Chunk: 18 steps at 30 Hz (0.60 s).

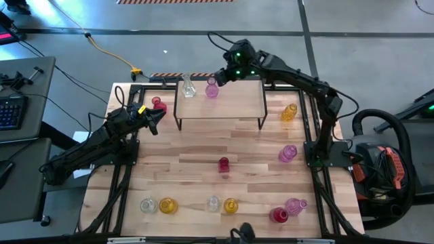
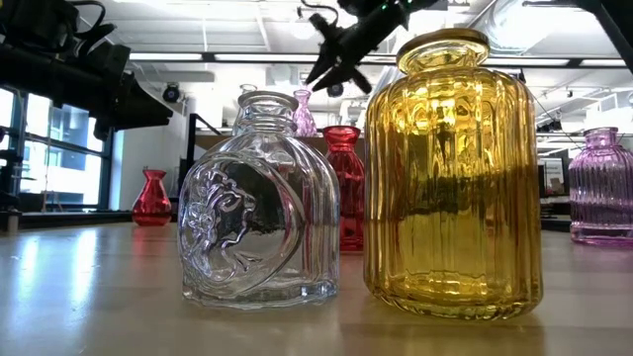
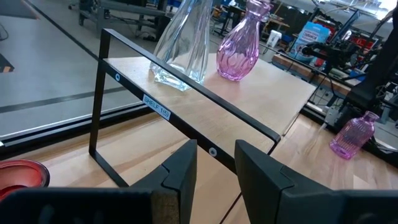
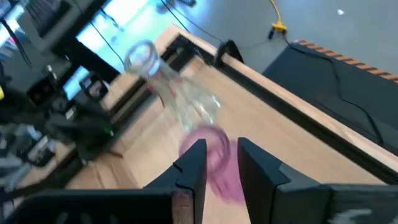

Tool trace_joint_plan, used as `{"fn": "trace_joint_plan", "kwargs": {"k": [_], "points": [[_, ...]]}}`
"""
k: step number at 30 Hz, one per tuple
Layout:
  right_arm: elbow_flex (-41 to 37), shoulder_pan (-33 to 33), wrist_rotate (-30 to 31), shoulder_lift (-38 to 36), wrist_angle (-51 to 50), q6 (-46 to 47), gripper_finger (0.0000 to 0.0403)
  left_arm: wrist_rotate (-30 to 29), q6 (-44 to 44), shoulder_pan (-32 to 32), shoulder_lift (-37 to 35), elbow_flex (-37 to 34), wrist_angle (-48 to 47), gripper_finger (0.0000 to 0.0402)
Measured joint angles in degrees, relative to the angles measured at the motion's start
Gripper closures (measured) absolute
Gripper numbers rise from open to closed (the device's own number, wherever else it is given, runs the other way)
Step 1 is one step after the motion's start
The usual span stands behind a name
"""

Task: Sort vases onto shelf
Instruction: Put the top yellow vase on the shelf

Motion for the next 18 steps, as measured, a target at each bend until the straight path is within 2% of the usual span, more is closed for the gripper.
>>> {"fn": "trace_joint_plan", "kwargs": {"k": [9,18], "points": [[0.0,0.0,7.1,-9.3,-19.7,-2.6,0.0332,0.0,0.0,0.0,0.0,0.0,0.0,0.0300],[0.0,-1.7,11.7,-15.4,-34.8,0.6,0.0332,0.0,0.0,0.0,0.0,0.0,0.0,0.0300]]}}
